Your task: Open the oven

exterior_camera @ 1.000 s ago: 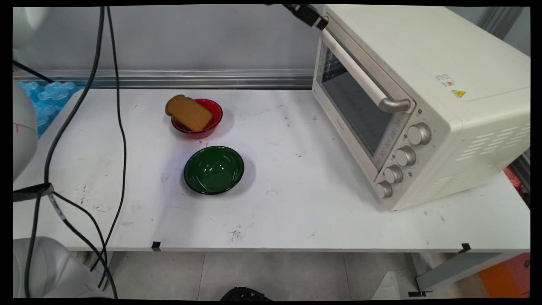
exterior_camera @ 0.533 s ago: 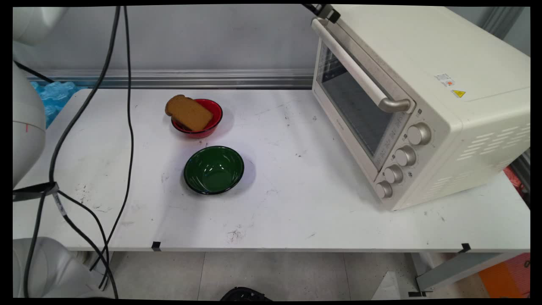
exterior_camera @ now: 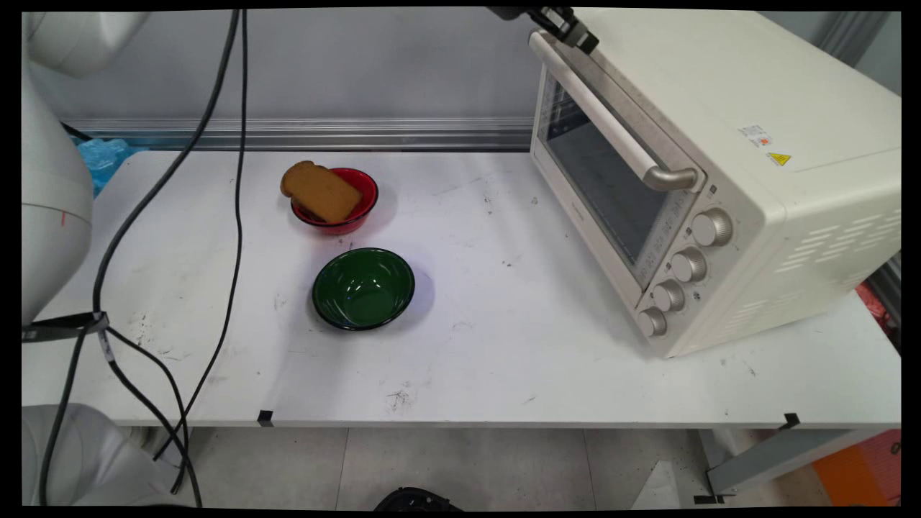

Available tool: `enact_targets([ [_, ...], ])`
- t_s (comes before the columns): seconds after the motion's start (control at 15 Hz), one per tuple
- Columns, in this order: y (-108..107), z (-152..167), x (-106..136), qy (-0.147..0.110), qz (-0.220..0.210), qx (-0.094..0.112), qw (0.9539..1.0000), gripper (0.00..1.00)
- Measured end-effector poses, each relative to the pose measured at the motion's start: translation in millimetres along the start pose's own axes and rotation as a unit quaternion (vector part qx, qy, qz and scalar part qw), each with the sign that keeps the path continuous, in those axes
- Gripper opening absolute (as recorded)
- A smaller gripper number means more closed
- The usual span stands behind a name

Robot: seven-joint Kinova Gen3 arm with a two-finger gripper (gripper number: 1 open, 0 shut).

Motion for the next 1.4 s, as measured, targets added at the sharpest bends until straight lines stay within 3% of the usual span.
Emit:
enact_targets([
  [1.4, 5.6, 38.0, -20.3, -0.027, 0.004, -0.023, 0.9994, 0.0],
])
